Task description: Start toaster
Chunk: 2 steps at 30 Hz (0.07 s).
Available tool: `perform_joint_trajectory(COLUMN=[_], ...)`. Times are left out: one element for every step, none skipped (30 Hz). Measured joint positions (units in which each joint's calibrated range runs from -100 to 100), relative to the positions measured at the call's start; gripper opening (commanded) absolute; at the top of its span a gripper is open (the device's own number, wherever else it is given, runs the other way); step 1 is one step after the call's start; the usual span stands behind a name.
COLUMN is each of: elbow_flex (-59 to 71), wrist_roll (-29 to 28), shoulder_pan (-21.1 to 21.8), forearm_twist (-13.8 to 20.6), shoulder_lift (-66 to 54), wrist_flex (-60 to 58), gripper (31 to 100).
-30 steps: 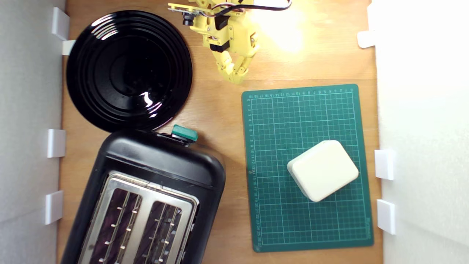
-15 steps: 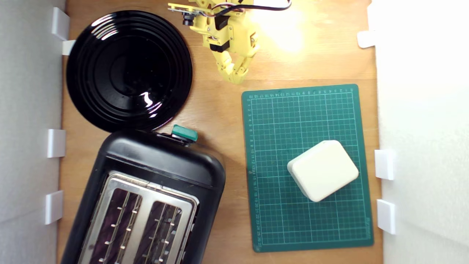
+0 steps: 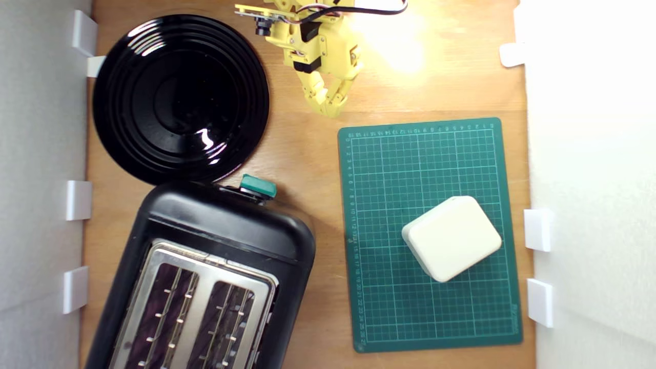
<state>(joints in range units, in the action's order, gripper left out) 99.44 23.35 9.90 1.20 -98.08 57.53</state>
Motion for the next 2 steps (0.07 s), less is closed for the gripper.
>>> perform_joint_trajectory(elbow_flex=[0.0,0.0], wrist_roll=[0.0,0.0], shoulder_pan=[0.0,0.0], forearm_twist=[0.0,0.0], shoulder_lift=[0.0,0.0], wrist_flex=[0.0,0.0], gripper=[31.4,31.4])
